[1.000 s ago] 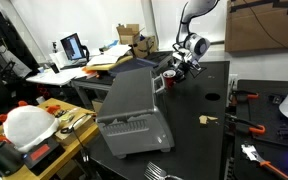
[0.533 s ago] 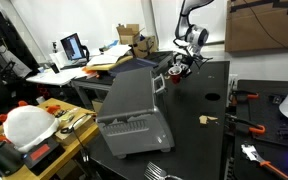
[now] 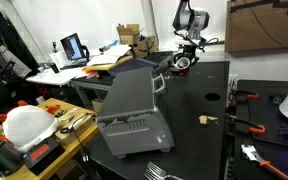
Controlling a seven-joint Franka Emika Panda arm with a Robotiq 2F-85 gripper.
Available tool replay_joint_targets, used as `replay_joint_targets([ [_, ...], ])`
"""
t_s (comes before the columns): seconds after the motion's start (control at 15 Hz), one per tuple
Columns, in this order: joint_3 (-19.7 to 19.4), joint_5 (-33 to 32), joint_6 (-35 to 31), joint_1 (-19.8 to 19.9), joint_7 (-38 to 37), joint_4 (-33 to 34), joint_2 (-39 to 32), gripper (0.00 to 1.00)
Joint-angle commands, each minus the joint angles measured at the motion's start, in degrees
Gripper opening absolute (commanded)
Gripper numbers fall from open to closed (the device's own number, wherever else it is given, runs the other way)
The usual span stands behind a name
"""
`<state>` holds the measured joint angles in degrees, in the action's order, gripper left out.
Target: Pour out the contents in the red cup
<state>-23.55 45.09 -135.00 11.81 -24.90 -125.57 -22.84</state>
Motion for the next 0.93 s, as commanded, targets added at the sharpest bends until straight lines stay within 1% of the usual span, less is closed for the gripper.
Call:
replay_joint_targets([
  [0.0,-1.39,-15.96,-7.02,-5.28,-12.73,-4.77,6.41,0.08],
  [0.07,-1.61,-21.20,-7.63,-6.52,-16.75,-4.96,7.02,0.08],
  [0.2,-0.86,-30.87,-7.51,-7.66,-24.14,-4.86,7.91,0.08],
  [0.4,-0.75,-43.23,-5.93,-10.00,-33.58,-4.61,8.80,0.08],
  [0.53,-0.72,-50.46,-4.85,-11.12,-38.82,-4.58,9.38,0.08],
  [0.87,0.09,-66.00,-0.98,-13.04,-49.99,-4.91,11.24,0.08],
])
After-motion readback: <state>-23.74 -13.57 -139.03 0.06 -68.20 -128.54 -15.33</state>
